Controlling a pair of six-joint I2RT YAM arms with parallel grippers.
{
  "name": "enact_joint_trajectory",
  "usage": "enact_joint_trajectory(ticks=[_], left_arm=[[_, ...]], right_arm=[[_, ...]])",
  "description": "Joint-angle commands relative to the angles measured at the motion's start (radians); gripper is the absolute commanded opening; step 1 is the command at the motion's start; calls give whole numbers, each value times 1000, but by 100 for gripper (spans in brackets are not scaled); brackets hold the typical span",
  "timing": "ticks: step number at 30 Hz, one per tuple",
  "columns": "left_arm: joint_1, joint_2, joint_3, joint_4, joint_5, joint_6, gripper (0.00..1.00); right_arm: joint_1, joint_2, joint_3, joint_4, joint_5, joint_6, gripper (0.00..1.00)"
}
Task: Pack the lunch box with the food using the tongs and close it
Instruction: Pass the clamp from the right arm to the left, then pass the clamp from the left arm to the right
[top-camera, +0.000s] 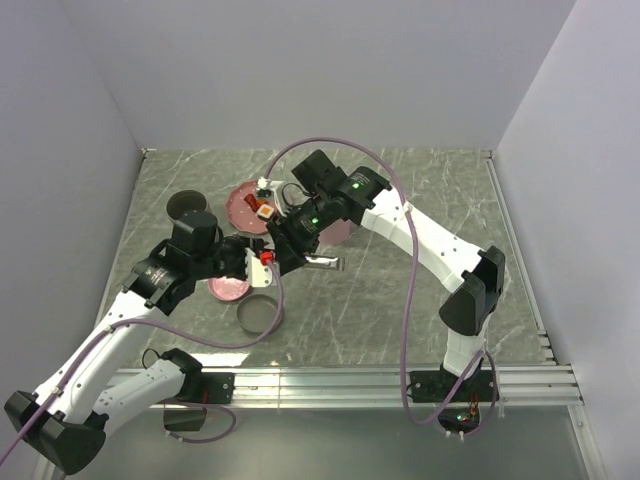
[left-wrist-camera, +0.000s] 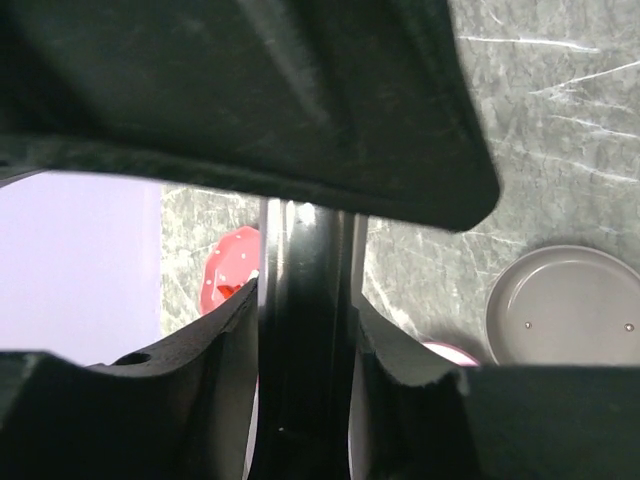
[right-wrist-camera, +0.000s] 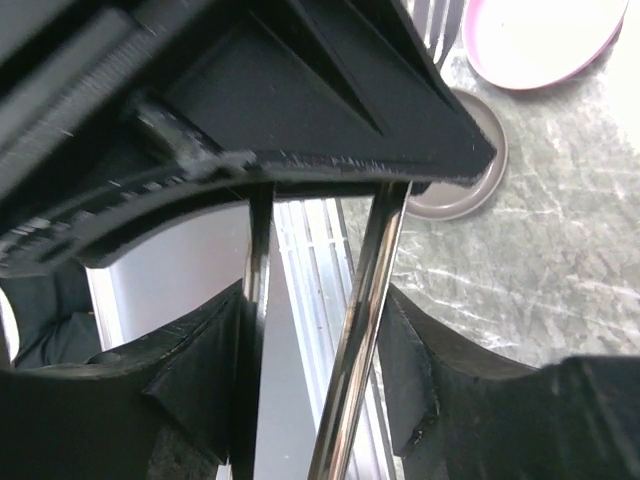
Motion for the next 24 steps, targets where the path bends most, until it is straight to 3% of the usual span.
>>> enact_joint_trajectory(ticks=[1, 8, 10, 24], left_arm=[[-3, -20, 26, 30, -26, -2, 20], [-3, -16, 34, 53, -46, -48, 11], [-3, -9, 39, 65, -46, -65, 4], [-39, -11, 16, 116, -91, -65, 3]], right_arm=[[-12, -61, -38, -7, -8, -16, 59], [-51, -111, -127, 28, 0, 10, 69], [-58, -111, -123, 39, -6, 25, 70], [-64, -74, -43, 68, -122, 64, 65]])
